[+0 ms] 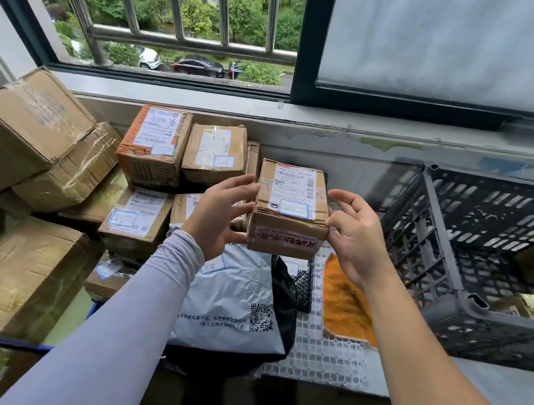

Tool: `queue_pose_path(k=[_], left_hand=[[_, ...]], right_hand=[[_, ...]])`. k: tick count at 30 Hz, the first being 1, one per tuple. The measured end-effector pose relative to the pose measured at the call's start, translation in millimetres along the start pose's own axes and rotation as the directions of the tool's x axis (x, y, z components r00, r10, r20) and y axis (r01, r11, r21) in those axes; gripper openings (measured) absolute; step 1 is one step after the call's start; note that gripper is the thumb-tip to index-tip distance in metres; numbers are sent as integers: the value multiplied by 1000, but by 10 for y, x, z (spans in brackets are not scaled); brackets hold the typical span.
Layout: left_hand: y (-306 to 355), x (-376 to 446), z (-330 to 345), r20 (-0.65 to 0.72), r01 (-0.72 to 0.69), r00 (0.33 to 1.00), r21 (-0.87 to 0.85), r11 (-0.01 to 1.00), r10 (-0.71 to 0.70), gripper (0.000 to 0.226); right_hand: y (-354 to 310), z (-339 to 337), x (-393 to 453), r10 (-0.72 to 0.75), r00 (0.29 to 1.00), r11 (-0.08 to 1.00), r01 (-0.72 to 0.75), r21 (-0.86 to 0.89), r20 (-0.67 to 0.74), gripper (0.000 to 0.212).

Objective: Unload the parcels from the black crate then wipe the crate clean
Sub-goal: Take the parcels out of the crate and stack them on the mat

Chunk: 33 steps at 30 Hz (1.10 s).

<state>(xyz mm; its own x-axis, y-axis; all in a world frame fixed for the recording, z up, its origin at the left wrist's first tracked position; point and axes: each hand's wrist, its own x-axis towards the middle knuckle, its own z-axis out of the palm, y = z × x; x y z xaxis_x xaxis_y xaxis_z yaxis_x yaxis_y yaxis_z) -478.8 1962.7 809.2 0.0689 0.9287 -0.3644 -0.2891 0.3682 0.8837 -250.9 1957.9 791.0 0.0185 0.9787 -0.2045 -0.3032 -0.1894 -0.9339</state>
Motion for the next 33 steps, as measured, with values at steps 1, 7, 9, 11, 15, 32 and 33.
queue_pose_path(k=[1, 7, 9, 11, 15, 32, 33], left_hand=[[-23, 10, 0, -5, -2, 1000, 20, 1000, 2, 40], [-279, 43, -63, 27, -27, 999, 94, 995, 25, 58], [-356, 74, -119, 37, -31, 999, 90, 995, 28, 63], [-428, 136, -173, 69, -28, 997, 84, 996, 22, 72], [-482, 273, -245, 134, -71, 990, 182, 981, 46, 91], [-202, 1032, 82, 176, -183, 978, 493, 851, 108, 124], [-195, 1055, 139, 163, -183, 980, 500, 847, 116, 120]], right_hand=[[25, 13, 0, 14, 1000, 1000, -14, 10, 6, 52], [121, 104, -57, 18, 996, 991, -6, -137, 87, 51], [168, 94, -54, 22, 995, 975, -1, -221, 96, 55], [212, 85, -49, 55, 992, 962, -21, -273, 116, 63], [313, 77, -6, 89, 990, 933, -44, -358, 111, 87], [129, -120, 873, 35, 984, 829, 70, -555, 176, 102], [127, -165, 942, 37, 982, 826, 73, -559, 183, 103]])
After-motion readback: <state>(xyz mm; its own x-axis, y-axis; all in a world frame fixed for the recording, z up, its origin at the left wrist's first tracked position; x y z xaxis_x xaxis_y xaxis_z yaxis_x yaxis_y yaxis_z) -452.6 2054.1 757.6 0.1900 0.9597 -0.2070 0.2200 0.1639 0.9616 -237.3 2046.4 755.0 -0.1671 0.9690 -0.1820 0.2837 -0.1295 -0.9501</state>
